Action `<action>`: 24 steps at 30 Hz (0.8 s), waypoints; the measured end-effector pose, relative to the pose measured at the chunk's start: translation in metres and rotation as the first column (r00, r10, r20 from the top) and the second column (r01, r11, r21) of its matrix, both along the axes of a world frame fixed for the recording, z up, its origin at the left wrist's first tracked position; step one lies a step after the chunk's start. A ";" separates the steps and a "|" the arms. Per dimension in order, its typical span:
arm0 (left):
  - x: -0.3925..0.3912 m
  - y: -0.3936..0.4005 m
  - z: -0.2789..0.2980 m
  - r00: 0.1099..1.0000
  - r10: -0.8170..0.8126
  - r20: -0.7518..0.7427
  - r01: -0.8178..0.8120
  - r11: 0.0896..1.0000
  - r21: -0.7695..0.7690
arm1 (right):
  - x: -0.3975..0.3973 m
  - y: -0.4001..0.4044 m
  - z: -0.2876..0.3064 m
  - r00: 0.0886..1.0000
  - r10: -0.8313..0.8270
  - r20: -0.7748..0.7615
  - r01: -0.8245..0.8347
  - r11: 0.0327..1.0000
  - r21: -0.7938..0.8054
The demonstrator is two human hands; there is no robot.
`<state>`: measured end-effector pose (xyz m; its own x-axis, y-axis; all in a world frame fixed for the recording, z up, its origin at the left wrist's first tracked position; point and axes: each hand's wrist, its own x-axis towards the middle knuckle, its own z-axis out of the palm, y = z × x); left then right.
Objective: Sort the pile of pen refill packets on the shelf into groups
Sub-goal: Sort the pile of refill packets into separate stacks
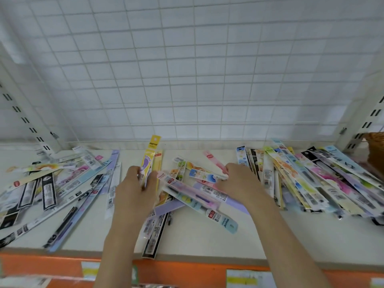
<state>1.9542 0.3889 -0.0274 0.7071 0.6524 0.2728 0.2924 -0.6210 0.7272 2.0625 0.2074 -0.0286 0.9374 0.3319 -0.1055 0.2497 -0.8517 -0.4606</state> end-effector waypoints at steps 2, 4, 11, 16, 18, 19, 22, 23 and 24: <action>0.000 0.004 -0.001 1.000 0.018 0.002 -0.018 1.000 -0.003 | 0.002 0.002 -0.002 1.000 -0.016 0.003 0.016 1.000 -0.024; 0.002 0.005 -0.001 1.000 0.022 0.005 -0.022 1.000 -0.007 | 0.002 0.001 -0.002 0.999 -0.040 0.026 0.040 0.999 0.014; 0.011 -0.005 -0.002 1.000 -0.022 -0.008 0.022 1.000 0.003 | -0.001 -0.007 0.018 0.953 -0.108 0.284 0.004 0.940 0.341; 0.013 -0.009 -0.005 0.993 -0.099 -0.067 0.101 0.994 0.028 | -0.005 -0.017 0.026 0.962 -0.203 0.182 0.036 0.755 0.654; 0.012 -0.006 -0.006 0.993 -0.089 -0.082 0.093 0.994 0.051 | -0.005 -0.020 0.026 0.958 -0.231 0.171 0.052 0.724 0.688; 0.011 -0.005 -0.006 0.993 -0.081 -0.087 0.086 0.995 0.053 | -0.005 -0.020 0.026 0.957 -0.235 0.170 0.056 0.725 0.686; 0.005 -0.003 -0.002 0.992 -0.049 -0.119 0.057 0.996 0.062 | -0.004 -0.018 0.030 0.974 -0.200 0.109 0.069 0.716 0.694; 0.003 -0.002 0.000 0.991 -0.041 -0.126 0.049 0.997 0.063 | -0.004 -0.015 0.031 0.982 -0.173 0.076 0.072 0.713 0.698; 0.000 0.000 0.001 0.991 -0.032 -0.132 0.041 0.997 0.066 | -0.003 -0.011 0.030 0.987 -0.147 0.062 0.065 0.727 0.683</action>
